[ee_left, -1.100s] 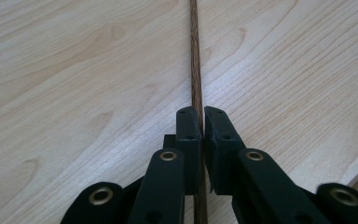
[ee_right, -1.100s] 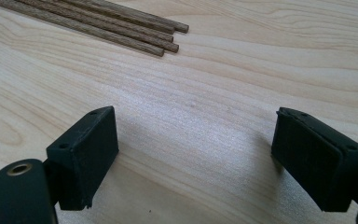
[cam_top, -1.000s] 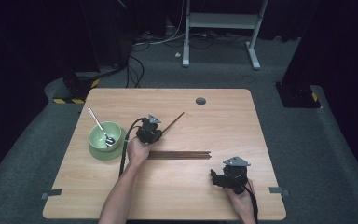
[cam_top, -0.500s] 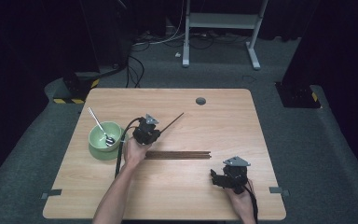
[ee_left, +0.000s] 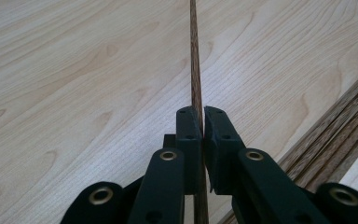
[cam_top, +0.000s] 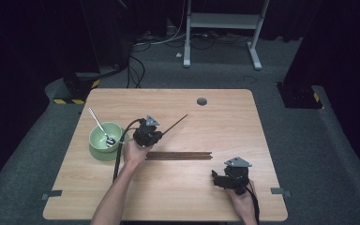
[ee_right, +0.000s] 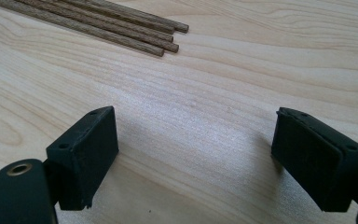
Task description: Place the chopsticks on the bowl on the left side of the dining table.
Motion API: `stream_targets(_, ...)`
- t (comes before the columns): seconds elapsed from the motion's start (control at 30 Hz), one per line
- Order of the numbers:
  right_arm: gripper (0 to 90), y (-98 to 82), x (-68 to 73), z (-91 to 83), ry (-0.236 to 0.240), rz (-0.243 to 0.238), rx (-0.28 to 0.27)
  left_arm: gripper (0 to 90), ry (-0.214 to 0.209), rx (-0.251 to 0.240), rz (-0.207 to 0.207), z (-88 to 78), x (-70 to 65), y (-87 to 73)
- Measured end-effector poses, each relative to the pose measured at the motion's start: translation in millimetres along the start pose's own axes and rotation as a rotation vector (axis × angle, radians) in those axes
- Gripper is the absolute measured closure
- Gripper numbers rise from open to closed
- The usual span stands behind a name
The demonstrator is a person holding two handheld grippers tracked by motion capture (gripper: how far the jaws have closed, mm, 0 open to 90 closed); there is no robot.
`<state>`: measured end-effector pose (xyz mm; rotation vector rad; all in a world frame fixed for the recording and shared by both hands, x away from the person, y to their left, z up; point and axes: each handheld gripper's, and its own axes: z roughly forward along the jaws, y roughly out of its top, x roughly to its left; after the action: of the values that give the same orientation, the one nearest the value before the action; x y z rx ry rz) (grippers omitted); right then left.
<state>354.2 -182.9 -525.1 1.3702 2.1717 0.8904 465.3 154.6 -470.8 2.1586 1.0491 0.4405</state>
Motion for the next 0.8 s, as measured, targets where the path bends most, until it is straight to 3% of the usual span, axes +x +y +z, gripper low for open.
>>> stream_targets(0.8, 14.2, -0.1, 0.0, -0.2, 0.0, -0.002, 0.001, 84.5, -0.029, -0.041, 0.011, -32.7, -3.8, -0.4)
